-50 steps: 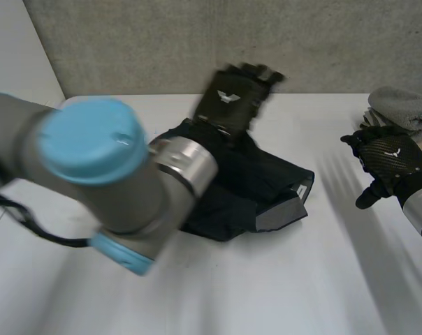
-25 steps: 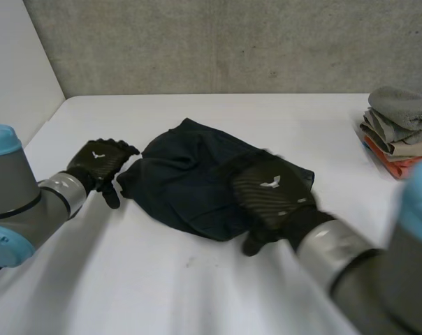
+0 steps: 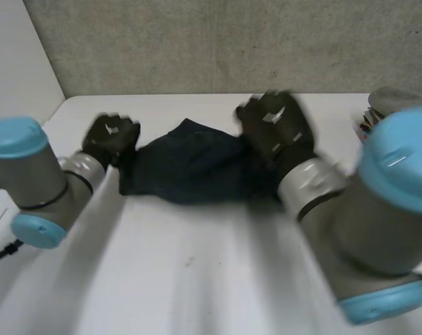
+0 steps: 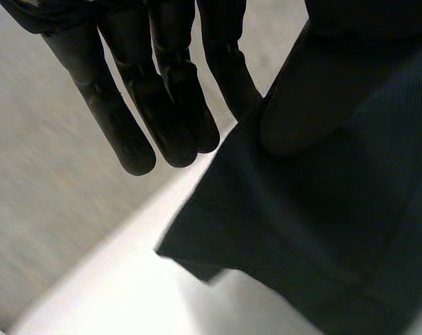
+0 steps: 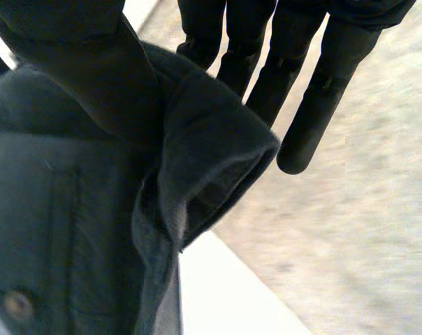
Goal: Fold the laundry.
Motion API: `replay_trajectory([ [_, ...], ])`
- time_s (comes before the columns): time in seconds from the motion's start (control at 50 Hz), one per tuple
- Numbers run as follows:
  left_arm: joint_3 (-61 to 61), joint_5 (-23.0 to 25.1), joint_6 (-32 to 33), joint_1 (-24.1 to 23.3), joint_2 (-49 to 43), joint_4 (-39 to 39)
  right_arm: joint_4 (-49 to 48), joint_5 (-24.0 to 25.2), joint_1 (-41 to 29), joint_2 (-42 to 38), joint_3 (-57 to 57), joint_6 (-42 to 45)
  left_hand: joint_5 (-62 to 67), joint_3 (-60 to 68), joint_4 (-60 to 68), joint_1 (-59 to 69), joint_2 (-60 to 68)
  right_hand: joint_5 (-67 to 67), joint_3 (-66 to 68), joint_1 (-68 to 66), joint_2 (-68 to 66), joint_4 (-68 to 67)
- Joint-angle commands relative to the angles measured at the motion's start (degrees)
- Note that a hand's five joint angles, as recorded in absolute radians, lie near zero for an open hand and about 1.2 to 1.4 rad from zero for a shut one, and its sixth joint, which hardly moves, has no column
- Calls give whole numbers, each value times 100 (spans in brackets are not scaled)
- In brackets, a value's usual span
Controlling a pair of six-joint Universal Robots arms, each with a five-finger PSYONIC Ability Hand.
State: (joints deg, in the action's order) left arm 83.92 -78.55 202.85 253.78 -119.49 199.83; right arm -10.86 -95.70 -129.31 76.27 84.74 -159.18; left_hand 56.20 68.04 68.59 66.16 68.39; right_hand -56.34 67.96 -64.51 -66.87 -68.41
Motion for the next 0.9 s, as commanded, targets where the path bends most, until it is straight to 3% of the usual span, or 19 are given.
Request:
replay_trajectory([
  [0.02, 572, -126, -597, -170, 2015, -32, 681, 551, 1003, 1020, -273, 659, 1380, 1196, 1141, 1384, 1161, -1366, 1204, -1549, -1313, -1159],
  [0.14, 941, -108, -1326, -355, 3420, -119, 1507, 930, 1838, 1311, -590, 783, 1380, 1196, 1141, 1384, 1161, -1366, 1204, -1549, -1313, -1159],
  [0.26, 1091, -117, -1398, -417, 3678, -576, 2078, 1342, 2163, 1311, -722, 792, 1380, 1196, 1141, 1384, 1161, -1366, 1204, -1549, -1313, -1159],
  [0.4, 811, -196, -1310, -636, 2467, -1227, 2483, 1651, 2252, 698, -766, 800, 1380, 1196, 1141, 1384, 1161, -1366, 1204, -1549, -1313, -1159],
  [0.54, -15, -223, -1283, -689, 1139, -1236, 2361, 1651, 2146, -103, -1003, 722, 1380, 1196, 1141, 1384, 1161, -1366, 1204, -1549, -1313, -1159],
  [0.62, -718, -231, -1283, -716, 655, -1052, 1860, 1554, 2120, -586, -1354, 643, 1380, 1196, 1141, 1384, 1161, -1366, 1204, -1549, -1313, -1159],
  [0.72, -1702, -292, -1292, -680, 215, -323, 414, 1142, 1989, -851, -1890, 12, 1380, 1196, 1141, 1384, 1161, -1366, 1204, -1549, -1313, -1159],
  [0.86, -2249, -670, -1292, -733, 671, 1452, -2328, 719, 1935, -623, -2076, -780, 1380, 1196, 1141, 1384, 1161, -1366, 1204, -1549, -1313, -1159],
  [0.9, -2214, -802, -1292, -672, 1110, 1909, -2596, 684, 1927, -509, -2076, -773, 1380, 1196, 1141, 1384, 1161, -1366, 1204, -1549, -1313, -1159],
])
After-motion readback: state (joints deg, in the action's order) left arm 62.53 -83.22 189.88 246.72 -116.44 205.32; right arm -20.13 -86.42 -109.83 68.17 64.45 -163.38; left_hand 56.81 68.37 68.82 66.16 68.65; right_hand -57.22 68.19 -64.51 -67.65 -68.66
